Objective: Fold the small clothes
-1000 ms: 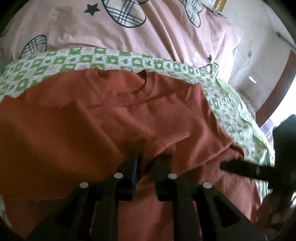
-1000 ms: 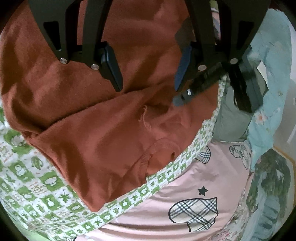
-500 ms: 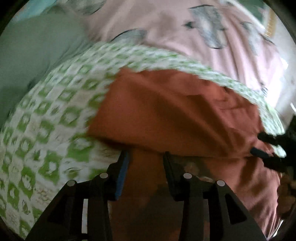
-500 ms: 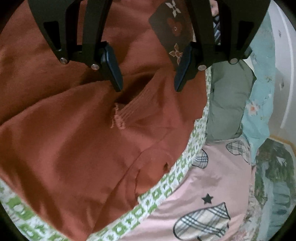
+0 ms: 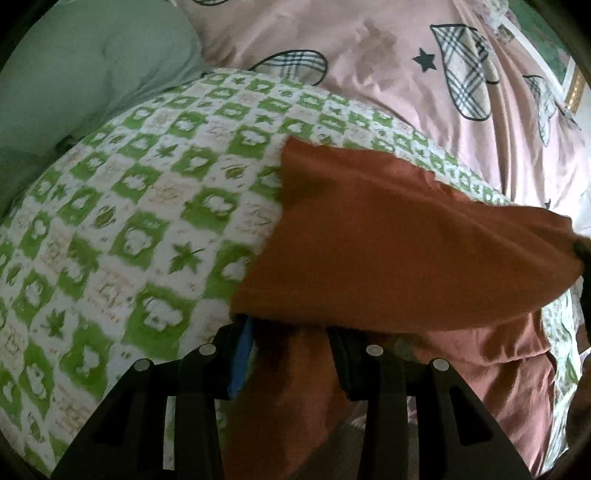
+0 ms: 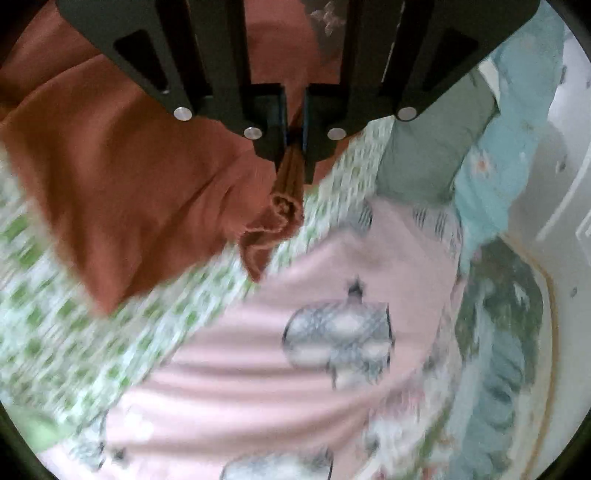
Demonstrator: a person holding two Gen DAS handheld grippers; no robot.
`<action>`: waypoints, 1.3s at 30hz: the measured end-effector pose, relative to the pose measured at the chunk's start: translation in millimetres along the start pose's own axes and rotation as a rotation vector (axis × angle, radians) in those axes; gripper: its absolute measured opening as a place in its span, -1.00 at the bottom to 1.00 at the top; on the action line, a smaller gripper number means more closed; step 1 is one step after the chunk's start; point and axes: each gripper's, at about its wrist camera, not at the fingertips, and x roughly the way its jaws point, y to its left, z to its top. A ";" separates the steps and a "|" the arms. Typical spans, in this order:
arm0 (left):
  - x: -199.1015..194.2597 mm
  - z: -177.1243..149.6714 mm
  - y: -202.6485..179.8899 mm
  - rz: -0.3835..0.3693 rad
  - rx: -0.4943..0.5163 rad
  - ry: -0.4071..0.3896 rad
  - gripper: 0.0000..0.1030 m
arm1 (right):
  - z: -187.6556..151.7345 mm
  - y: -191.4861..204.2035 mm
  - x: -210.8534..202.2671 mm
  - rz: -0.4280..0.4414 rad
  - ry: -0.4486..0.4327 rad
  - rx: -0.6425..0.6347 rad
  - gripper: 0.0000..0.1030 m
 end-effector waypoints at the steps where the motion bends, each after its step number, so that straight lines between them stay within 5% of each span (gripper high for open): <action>1: 1.0 0.6 -2.4 -0.001 0.009 -0.002 -0.30 | 0.9 -7.2 -4.8 -0.021 -0.010 0.007 -0.87; 8: 4.9 -8.7 -16.0 0.057 0.094 0.015 -0.29 | -23.1 -66.6 15.0 -0.193 0.126 0.060 -0.87; 12: 4.3 -20.9 -9.2 0.097 0.129 0.034 -0.20 | -21.2 -65.1 16.5 -0.185 0.122 0.074 -0.87; 17: 1.2 -12.5 26.9 0.045 -0.047 0.033 -0.20 | -4.7 -39.2 15.3 -0.132 0.102 0.034 -0.87; 21: -2.9 -14.8 22.7 0.082 -0.031 0.005 -0.20 | 6.5 -14.7 -12.4 -0.044 -0.029 -0.031 -0.87; 23: -3.8 -17.1 24.2 0.090 -0.043 -0.002 -0.20 | 3.5 -21.4 -14.0 -0.120 -0.024 -0.038 -0.87; 28: -1.4 -14.8 32.2 0.080 -0.097 0.005 -0.20 | -24.4 -71.4 12.0 -0.272 0.159 0.039 -0.86; 39: -3.5 -18.9 13.7 0.070 0.003 -0.003 -0.24 | 0.9 -68.6 -5.9 -0.300 0.039 -0.063 -0.86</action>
